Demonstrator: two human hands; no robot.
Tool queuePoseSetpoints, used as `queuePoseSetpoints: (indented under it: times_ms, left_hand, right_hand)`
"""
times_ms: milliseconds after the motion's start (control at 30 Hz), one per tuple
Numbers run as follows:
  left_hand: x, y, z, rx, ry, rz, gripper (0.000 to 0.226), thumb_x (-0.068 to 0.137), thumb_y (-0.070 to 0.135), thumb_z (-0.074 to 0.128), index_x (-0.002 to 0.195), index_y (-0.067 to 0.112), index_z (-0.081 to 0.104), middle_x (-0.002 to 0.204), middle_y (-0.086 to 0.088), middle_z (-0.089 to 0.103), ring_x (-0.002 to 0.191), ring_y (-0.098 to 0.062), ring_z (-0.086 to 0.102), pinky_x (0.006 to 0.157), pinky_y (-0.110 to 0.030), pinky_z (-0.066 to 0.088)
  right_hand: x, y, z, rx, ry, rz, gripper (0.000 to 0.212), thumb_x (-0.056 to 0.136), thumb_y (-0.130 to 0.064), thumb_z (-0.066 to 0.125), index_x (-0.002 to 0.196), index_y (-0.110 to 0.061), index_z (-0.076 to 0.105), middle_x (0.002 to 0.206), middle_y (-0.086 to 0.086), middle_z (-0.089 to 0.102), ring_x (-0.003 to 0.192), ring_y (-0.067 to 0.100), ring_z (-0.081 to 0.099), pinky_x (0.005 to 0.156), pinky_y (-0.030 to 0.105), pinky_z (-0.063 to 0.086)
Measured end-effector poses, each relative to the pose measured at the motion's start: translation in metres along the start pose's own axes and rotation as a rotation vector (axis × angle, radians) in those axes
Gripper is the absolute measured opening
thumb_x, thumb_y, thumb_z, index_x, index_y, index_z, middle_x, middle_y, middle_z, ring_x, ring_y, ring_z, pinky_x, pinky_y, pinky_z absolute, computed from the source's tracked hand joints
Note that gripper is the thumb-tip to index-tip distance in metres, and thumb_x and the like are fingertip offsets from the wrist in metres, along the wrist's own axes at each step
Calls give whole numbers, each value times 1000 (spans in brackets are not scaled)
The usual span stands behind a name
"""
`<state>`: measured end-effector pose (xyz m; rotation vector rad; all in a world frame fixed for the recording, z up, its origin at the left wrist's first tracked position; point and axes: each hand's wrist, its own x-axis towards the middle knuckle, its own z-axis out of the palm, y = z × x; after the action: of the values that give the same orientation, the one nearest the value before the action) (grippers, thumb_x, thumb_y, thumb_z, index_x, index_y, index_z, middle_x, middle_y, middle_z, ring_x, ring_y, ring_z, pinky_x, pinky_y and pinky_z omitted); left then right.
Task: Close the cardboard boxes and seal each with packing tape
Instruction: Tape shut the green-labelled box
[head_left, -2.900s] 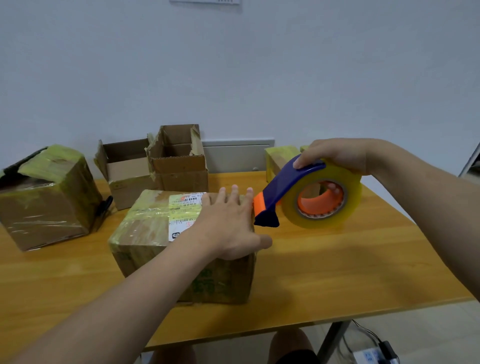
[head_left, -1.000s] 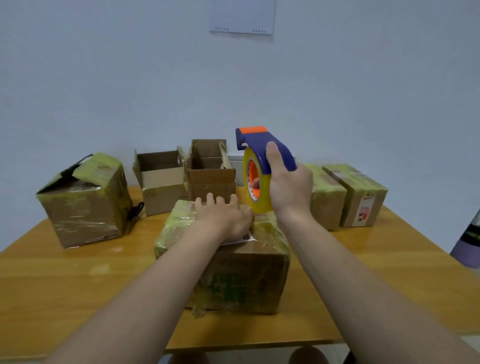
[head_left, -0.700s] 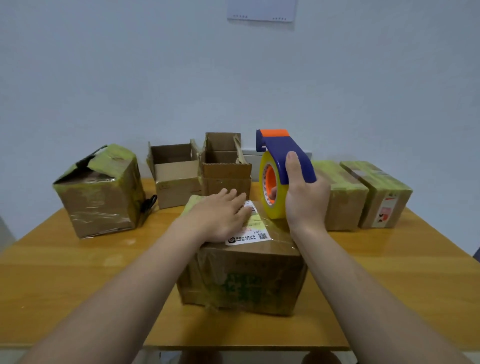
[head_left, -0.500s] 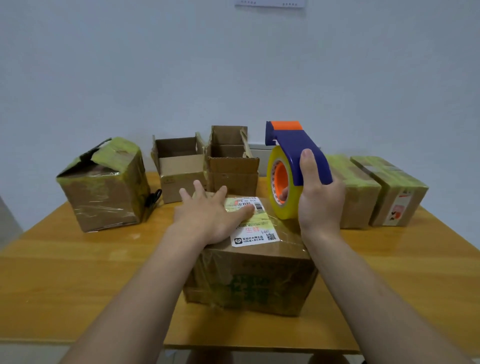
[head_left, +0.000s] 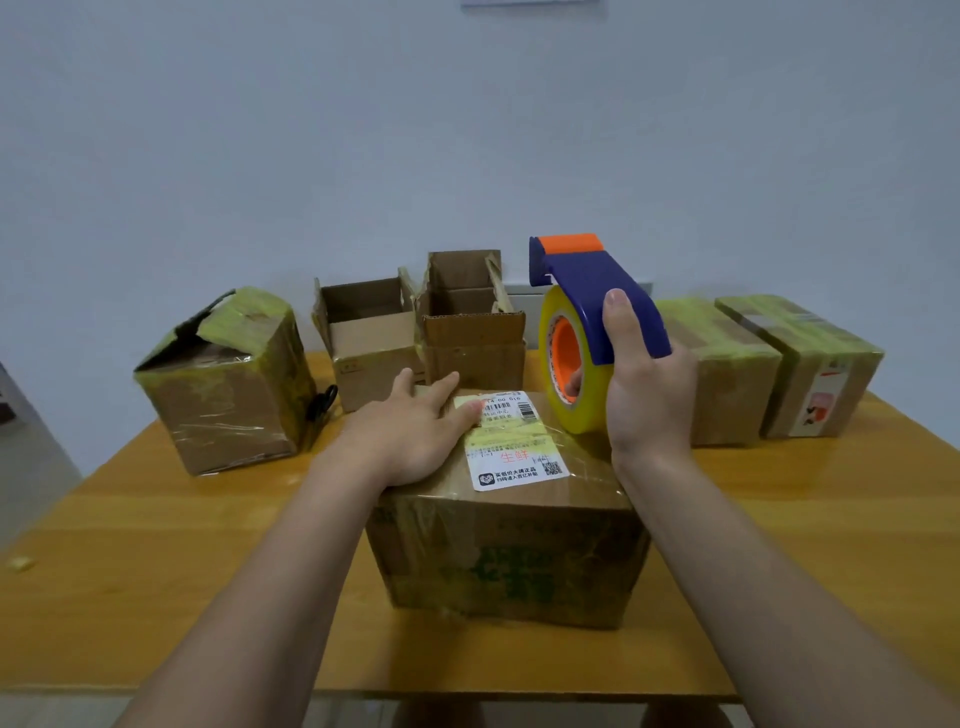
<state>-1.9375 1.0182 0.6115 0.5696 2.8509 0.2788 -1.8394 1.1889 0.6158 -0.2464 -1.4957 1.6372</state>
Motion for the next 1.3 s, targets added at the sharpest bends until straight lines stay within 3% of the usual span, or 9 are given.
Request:
queuePoseSetpoints:
  times_ms: [167,333,533,633,733,933,1067,1167,1300]
  left_hand:
    - [-13,8,1,19,100,-67,77,98,79,21,164,43,14,174,-9,-14,153,-43,26,121,-54,33]
    - [-21,27,1,120,110,-176,80,96,81,23,164,38,16,170,-19,19,149,-44,32,116,-58,37]
    - [-36,32,4,126,105,-188,87,92,87,18,165,40,11,172,-18,8,154,-47,18,122,-61,22]
    - [-46,48,5,280,258,-72,74,99,75,22,162,37,27,172,-16,12,153,-45,21,119,-65,22]
    - [-55,74,20,197,206,125,70,100,74,23,162,41,25,172,-10,18,155,-44,17,121,-67,15]
    - [-54,96,29,79,187,128,122,62,108,30,158,33,30,167,-9,31,154,-44,21,116,-80,8]
    - [-53,83,20,27,113,297,107,60,93,45,148,34,40,159,-4,40,147,-34,31,118,-71,17]
    - [-52,88,19,-36,71,352,94,65,92,53,137,33,45,149,0,47,141,-28,36,119,-69,18]
    - [-43,120,34,-39,190,298,86,70,101,40,117,29,45,138,0,59,138,-32,45,115,-74,22]
  right_hand:
    - [-3,-4,-4,58,14,21,23,99,-45,59,106,-24,66,86,-10,74,80,2,72,57,15,53]
    - [-3,-9,-6,92,28,79,24,99,-47,59,102,-25,67,80,-12,74,74,1,72,56,16,54]
    - [-8,-23,-12,114,-27,166,26,100,-50,56,97,-26,66,70,-14,72,62,-3,69,52,13,53]
    - [-10,-24,-15,93,11,128,26,99,-51,56,97,-27,66,74,-13,74,75,5,73,60,19,58]
    - [-10,-26,-22,56,52,33,23,100,-46,57,94,-26,67,74,-12,73,71,7,72,61,20,58]
    - [0,-40,-42,-3,56,-36,35,102,-38,58,110,-6,69,79,-3,71,61,0,68,52,12,49]
    - [6,-49,-49,-32,34,-61,27,102,-37,59,89,-16,70,63,-9,68,55,2,65,50,14,49]
    - [11,-50,-47,-58,13,-87,35,101,-37,63,79,-11,71,60,-6,65,54,3,61,53,18,47]
    - [12,-49,-45,-86,-26,-145,35,101,-35,63,76,-11,70,66,2,68,56,5,62,56,22,50]
